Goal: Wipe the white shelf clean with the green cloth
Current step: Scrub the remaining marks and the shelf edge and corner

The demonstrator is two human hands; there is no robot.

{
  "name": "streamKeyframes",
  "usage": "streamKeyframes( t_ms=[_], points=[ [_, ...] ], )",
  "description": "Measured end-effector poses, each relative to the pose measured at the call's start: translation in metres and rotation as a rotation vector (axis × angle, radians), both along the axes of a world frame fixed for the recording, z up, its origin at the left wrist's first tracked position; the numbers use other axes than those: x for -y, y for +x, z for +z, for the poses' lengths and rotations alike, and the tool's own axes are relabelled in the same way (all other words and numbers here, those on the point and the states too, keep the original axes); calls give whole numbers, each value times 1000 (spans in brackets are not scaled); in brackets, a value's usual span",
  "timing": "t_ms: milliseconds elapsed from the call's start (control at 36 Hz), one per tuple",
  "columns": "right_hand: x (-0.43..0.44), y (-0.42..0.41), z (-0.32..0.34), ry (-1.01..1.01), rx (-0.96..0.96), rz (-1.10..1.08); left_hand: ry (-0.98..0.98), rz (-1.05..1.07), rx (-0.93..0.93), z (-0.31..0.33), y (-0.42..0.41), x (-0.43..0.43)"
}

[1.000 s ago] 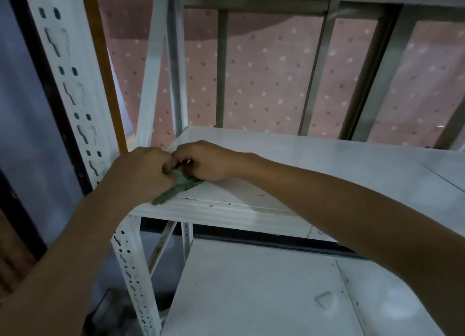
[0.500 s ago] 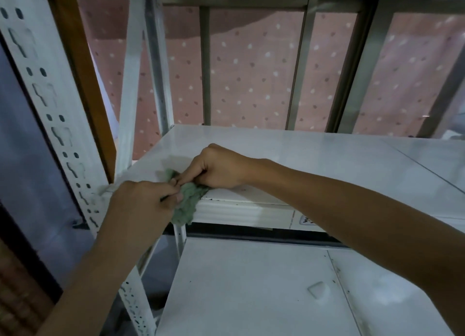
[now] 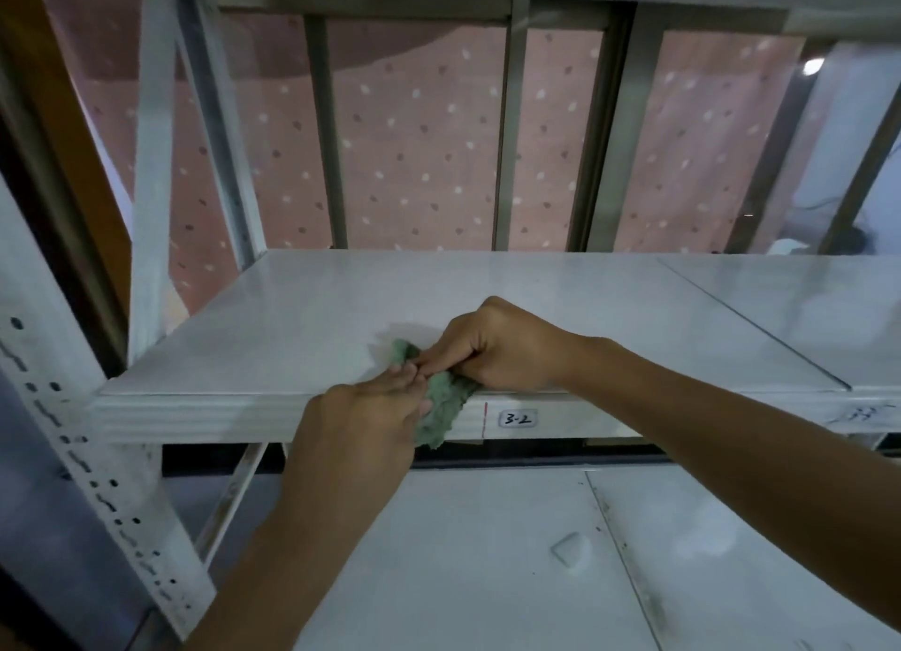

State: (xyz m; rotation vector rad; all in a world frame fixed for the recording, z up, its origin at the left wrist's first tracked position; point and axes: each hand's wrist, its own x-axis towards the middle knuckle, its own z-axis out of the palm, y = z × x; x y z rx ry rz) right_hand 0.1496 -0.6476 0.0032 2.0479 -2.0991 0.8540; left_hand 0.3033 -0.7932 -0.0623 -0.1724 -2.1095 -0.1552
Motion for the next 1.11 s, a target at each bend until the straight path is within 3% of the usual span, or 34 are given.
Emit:
streamKeyframes(
  t_ms=[472, 694, 917, 1111],
  points=[
    [-166, -36, 1, -7, -102, -287, -6, -240, 121, -7, -77, -129],
    [-255, -46, 2, 105, -18, -445, -42, -359, 76, -4, -118, -204],
    [-328, -60, -9, 39, -160, -539, -53, -462, 13, -11, -160, -267],
    [-364, -77, -10, 33, -233, -550, -56, -426, 120, -13, -178, -306]
  ],
)
